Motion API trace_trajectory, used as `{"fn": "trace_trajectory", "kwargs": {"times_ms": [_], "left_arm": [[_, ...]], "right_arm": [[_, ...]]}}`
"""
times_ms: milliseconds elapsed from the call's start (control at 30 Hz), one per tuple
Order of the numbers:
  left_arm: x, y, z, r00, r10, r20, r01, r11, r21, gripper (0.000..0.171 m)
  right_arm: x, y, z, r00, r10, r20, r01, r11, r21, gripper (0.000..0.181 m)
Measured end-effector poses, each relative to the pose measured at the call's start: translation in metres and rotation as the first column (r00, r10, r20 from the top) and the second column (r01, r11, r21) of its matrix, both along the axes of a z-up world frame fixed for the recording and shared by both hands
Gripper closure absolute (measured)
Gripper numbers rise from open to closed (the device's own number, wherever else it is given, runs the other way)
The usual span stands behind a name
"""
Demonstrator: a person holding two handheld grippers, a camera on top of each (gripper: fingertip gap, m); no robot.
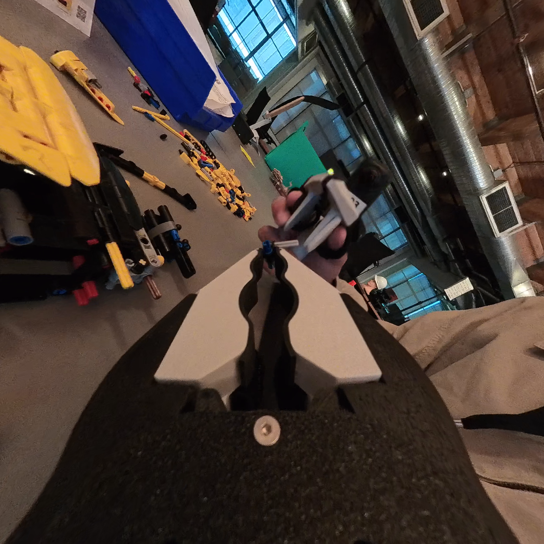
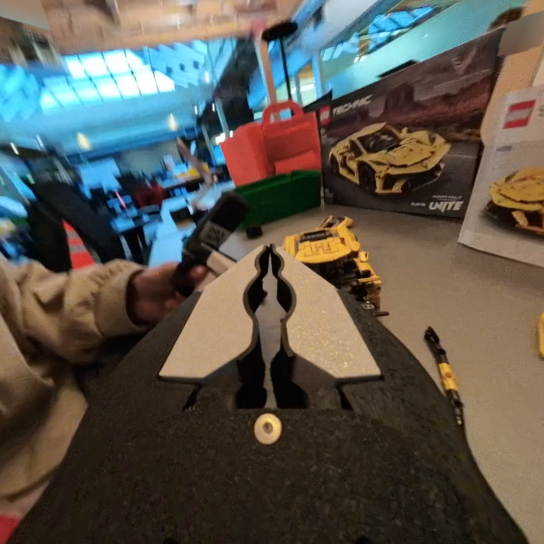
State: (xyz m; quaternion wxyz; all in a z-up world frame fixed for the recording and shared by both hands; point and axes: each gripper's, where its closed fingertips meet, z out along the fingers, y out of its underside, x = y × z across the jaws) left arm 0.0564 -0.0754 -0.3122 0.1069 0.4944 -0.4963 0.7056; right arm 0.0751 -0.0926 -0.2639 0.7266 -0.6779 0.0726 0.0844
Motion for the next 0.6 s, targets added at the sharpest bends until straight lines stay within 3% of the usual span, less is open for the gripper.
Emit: {"fn": "trace_trajectory", "kwargs": {"times_ms": [100,267,333,400,467,600], "left_arm": [[-0.003,0.002,0.009,0.999,-0.002,0.037,0.003,0.999,-0.035,0.165],[-0.005,-0.001,0.007,0.999,0.0,0.052,-0.001,1.0,0.029,0.165],[-0.002,0.0,0.0,0.998,0.025,0.058,-0.032,0.992,0.125,0.166],[0.001,0.005,-0.007,0.989,0.062,0.134,-0.103,0.942,0.32,0.165],[0.003,0.008,-0.015,0.972,0.069,0.226,-0.18,0.835,0.519,0.165],[0.003,0.002,-0.021,0.969,0.043,0.244,-0.185,0.78,0.598,0.165]], "right_arm": [[-0.025,0.011,-0.025,0.942,0.001,0.335,0.055,0.986,-0.16,0.151],[-0.03,0.019,-0.033,0.813,-0.049,0.58,0.192,0.963,-0.188,0.155],[-0.03,0.018,-0.033,0.787,-0.045,0.615,0.215,0.955,-0.206,0.16],[-0.025,0.015,-0.047,0.768,0.016,0.64,0.244,0.917,-0.315,0.16],[-0.023,0.014,-0.054,0.728,0.041,0.684,0.283,0.892,-0.354,0.161],[-0.02,0.018,-0.072,0.62,0.086,0.78,0.39,0.829,-0.401,0.163]]}}
